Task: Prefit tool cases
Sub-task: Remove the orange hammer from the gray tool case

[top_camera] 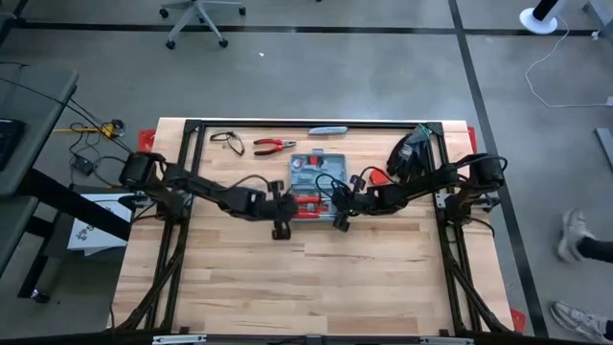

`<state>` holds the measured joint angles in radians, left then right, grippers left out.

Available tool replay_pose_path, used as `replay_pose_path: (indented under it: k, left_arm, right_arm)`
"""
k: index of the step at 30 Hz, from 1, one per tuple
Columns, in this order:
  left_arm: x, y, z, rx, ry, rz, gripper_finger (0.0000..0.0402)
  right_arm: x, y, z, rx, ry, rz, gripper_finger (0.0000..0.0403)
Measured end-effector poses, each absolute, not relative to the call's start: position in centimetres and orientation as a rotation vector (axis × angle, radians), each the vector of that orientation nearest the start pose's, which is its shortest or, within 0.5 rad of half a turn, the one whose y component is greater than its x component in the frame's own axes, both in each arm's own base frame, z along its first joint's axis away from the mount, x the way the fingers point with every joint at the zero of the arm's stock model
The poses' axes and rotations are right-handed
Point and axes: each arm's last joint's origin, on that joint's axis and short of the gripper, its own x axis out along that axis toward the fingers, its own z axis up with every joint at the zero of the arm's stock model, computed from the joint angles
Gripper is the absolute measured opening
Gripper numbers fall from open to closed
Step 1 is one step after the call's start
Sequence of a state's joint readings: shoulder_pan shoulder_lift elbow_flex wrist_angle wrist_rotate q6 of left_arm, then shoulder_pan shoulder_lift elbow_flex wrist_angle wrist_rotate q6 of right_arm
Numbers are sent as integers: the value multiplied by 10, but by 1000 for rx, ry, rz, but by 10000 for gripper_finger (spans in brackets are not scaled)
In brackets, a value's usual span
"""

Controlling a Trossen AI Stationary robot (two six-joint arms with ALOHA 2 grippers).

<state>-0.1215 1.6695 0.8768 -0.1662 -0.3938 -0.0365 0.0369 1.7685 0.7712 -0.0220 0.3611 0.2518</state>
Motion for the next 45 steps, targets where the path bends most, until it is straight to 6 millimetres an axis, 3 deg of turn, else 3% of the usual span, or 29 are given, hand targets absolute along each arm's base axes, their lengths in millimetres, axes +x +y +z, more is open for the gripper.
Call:
replay_pose_path:
  k: [11,31,40,45]
  left_arm:
    - [321,-20,146,188,914,273,0]
    - [325,-19,150,182,863,290,0]
    - [325,-19,151,186,856,304,0]
    - [327,-19,152,181,836,305,0]
  right_arm:
    - [295,10,131,-32,938,-422,0]
    - [289,8,132,-72,983,-474,0]
    - [277,7,156,-61,970,-477,0]
    - [277,7,158,-45,959,-478,0]
